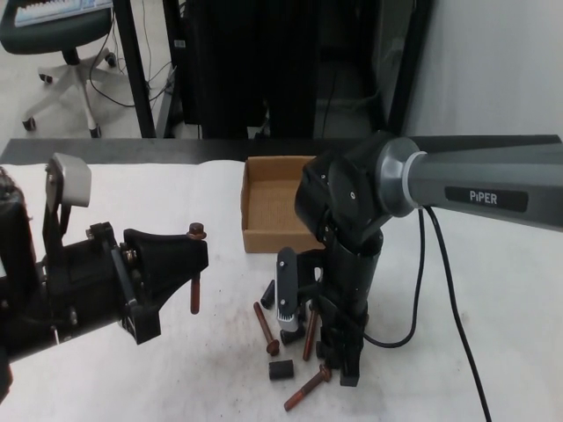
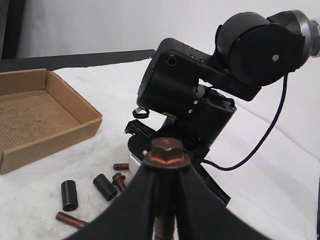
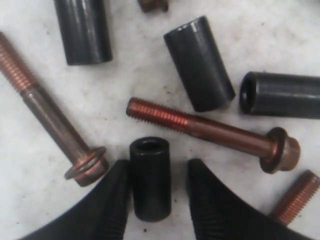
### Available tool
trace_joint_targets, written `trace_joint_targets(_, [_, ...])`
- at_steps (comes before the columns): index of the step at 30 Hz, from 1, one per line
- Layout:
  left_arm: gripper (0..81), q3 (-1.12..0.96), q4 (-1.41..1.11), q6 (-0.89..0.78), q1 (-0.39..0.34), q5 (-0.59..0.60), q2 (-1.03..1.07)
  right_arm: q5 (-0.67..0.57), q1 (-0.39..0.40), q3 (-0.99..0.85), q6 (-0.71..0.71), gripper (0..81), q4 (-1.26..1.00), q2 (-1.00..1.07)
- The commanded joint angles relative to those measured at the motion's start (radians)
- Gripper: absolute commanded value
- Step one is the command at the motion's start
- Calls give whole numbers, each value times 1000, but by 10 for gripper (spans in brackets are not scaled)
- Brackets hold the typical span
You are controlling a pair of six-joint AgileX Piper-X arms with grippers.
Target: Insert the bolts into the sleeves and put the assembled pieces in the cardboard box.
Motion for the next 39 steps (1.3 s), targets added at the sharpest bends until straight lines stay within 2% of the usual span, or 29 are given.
trace_joint_targets(1, [3,-3,-12,5,-4,8,-13,-74,2,13,36,363,-25,15])
trace_joint_targets(19, [3,-3,-12,5,-4,8,-13,-102,2,13,55,363,-48,15])
trace_joint_targets(28, [3,-3,-12,5,-4,8,-13,-45,0,13,55,363,-24,15])
trace_joint_targets(39, [3,-3,-12,5,-4,8,-13,-40,0,13,54,363,-24,15])
